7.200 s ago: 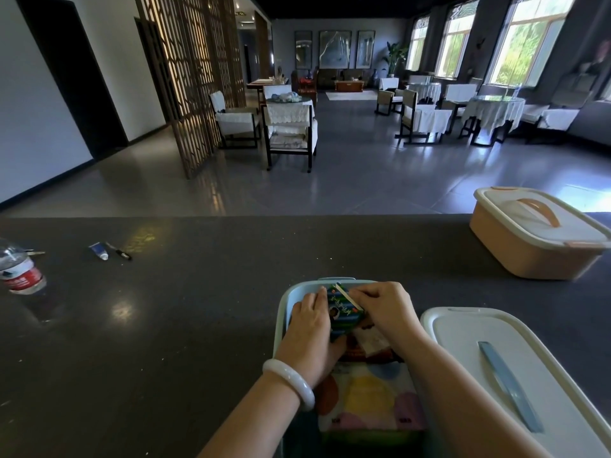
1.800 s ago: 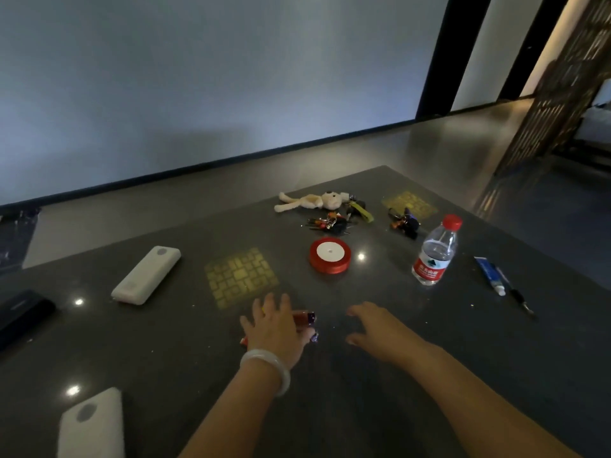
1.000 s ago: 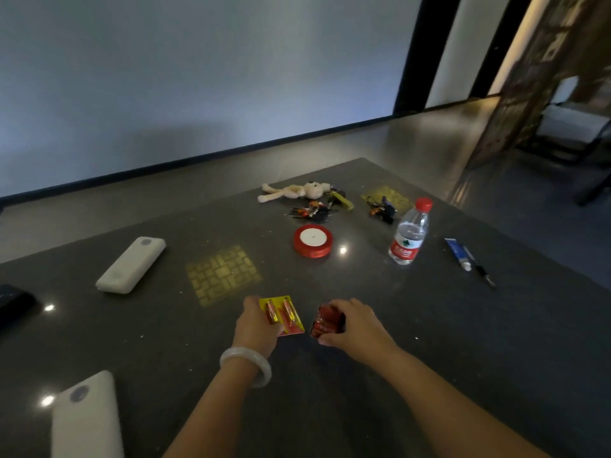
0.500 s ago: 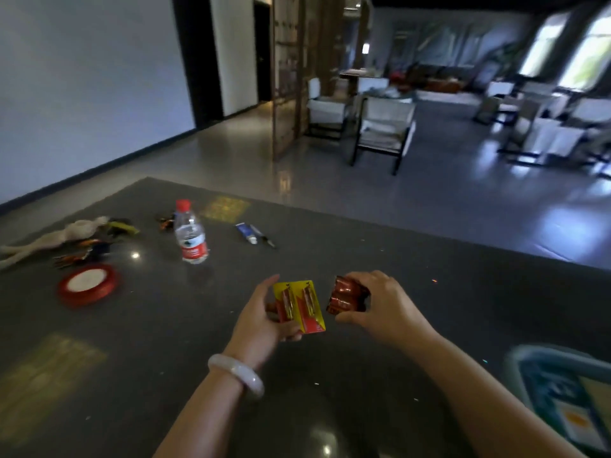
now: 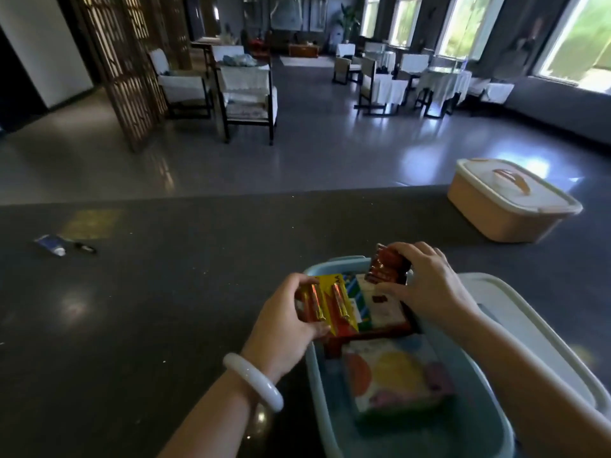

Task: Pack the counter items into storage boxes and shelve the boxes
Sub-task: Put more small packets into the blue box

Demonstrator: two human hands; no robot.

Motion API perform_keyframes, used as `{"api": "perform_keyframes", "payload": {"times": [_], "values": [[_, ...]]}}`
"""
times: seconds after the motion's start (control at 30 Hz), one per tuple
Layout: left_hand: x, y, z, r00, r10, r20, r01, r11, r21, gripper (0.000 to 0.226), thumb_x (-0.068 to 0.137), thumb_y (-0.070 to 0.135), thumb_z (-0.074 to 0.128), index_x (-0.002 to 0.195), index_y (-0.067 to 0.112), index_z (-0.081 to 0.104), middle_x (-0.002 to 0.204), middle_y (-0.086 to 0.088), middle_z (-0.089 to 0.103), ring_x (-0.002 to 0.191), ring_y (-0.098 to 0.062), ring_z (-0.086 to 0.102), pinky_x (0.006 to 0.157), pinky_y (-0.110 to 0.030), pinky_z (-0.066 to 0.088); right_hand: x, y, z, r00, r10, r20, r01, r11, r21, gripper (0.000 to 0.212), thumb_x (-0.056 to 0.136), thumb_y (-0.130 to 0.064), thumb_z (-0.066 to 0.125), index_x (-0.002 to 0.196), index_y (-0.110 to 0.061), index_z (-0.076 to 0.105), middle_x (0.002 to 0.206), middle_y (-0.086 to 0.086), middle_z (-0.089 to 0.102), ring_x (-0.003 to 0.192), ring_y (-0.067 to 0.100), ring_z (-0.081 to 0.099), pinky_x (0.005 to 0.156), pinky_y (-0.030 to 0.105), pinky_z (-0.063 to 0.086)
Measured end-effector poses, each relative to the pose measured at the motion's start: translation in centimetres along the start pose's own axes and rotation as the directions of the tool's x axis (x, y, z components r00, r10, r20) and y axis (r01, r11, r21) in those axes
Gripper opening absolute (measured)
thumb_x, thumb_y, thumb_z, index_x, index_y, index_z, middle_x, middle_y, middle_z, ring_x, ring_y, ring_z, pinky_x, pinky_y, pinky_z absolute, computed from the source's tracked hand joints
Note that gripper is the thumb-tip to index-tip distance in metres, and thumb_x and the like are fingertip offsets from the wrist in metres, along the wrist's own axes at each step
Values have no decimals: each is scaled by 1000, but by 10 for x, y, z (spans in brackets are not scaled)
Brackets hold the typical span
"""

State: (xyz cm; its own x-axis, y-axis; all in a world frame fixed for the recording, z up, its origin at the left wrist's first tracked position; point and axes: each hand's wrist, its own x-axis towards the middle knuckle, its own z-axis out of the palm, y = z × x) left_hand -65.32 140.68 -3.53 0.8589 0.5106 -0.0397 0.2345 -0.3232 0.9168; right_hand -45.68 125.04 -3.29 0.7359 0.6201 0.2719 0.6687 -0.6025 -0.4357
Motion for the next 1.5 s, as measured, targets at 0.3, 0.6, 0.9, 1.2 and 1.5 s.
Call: {"api": "perform_keyframes", "payload": {"times": [0.3,0.6,0.9,1.2,1.5], "values": [[-14,24,110,965,-149,216,100,971,219,75,80,25,77,138,35,30,132,12,50,128,-10,45,109,-39,38,-25,47,9,997,60,-51,-54,992,110,67,72,-47,77,131,-33,49,119,-8,50,113,13,40,87,28,36],[1,10,155,981,-182,71,164,965,204,38,93,30,60,124,36,39,120,11,52,116,-12,51,104,-32,41,-22,58,15,998,37,-53,-24,972,234,66,77,-44,75,135,-32,45,123,-8,46,115,10,34,91,32,42],[2,6,155,999,-36,30,17,873,487,58,73,35,80,122,27,50,126,-2,47,116,-24,47,99,-43,43,-21,61,22,997,-17,-78,33,978,204,68,80,-42,72,138,-32,38,129,-7,41,118,12,30,95,37,43],[-2,13,154,999,7,35,-29,742,670,71,88,32,65,146,30,24,142,1,31,132,-19,28,114,-36,28,-21,62,24,996,-45,-83,59,984,171,68,80,-40,73,138,-32,39,130,-7,41,117,13,32,95,38,44],[-11,-1,65,950,256,-181,-113,818,565,44,86,29,68,126,25,51,121,14,35,115,1,29,95,-14,32,-22,60,21,997,-53,-54,61,983,170,70,80,-42,73,139,-31,39,132,-7,41,120,14,30,96,38,42]]}}
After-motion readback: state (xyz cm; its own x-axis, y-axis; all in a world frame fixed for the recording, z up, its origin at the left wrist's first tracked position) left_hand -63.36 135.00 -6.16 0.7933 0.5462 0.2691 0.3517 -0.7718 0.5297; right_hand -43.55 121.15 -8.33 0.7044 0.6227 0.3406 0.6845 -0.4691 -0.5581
